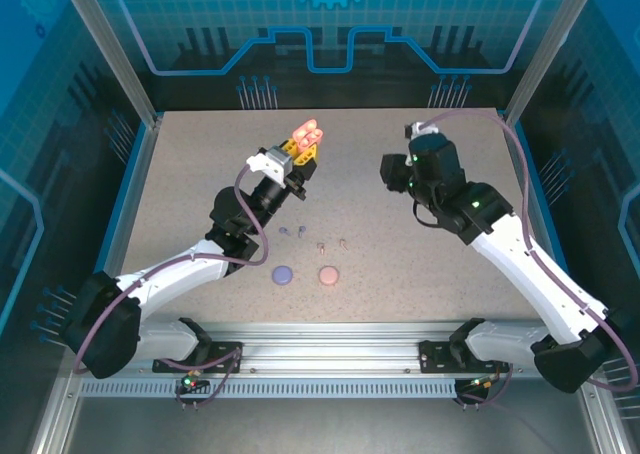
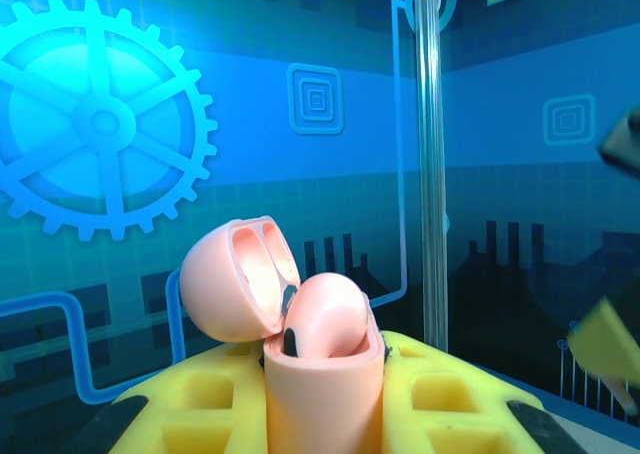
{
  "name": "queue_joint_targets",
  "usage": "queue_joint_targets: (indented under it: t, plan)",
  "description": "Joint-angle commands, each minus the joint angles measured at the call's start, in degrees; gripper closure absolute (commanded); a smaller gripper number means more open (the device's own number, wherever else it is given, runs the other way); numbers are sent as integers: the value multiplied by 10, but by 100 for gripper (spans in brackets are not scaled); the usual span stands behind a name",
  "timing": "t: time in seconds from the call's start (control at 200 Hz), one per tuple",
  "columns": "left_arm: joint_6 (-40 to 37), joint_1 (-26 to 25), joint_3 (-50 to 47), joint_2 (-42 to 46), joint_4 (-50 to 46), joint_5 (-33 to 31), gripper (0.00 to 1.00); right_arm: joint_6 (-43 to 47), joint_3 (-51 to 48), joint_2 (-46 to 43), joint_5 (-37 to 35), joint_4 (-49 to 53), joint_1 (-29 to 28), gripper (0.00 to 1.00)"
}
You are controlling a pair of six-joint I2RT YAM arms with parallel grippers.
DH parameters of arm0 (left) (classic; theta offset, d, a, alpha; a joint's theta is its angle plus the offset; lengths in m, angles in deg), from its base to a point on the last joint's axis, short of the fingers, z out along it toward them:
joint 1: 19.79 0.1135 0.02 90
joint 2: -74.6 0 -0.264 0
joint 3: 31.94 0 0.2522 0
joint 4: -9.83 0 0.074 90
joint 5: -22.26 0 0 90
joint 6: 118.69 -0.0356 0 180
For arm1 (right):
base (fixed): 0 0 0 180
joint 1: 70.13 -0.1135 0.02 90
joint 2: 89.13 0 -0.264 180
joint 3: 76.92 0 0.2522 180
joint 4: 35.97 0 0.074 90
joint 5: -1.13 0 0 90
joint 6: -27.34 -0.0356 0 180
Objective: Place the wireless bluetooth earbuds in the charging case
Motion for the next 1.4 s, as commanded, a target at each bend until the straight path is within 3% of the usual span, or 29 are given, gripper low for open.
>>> queue_joint_targets:
  t: [0.0, 0.355, 0.725, 1.016, 1.396]
  plan:
    - [17, 3, 22, -3, 12, 14, 100, 67, 57, 22, 30, -62, 7, 71]
    - [28, 3, 37, -25, 12, 49, 100, 132, 161, 80, 159, -163, 4, 70]
    - [35, 2, 54, -26, 5, 71, 100, 158, 104, 89, 264, -299, 4, 71]
    - [30, 2, 56, -20, 3, 70, 100, 180, 86, 109, 315, -327, 1, 72]
    - [17, 2, 55, -13, 2, 65, 100, 212, 76, 114, 322, -313, -10, 73]
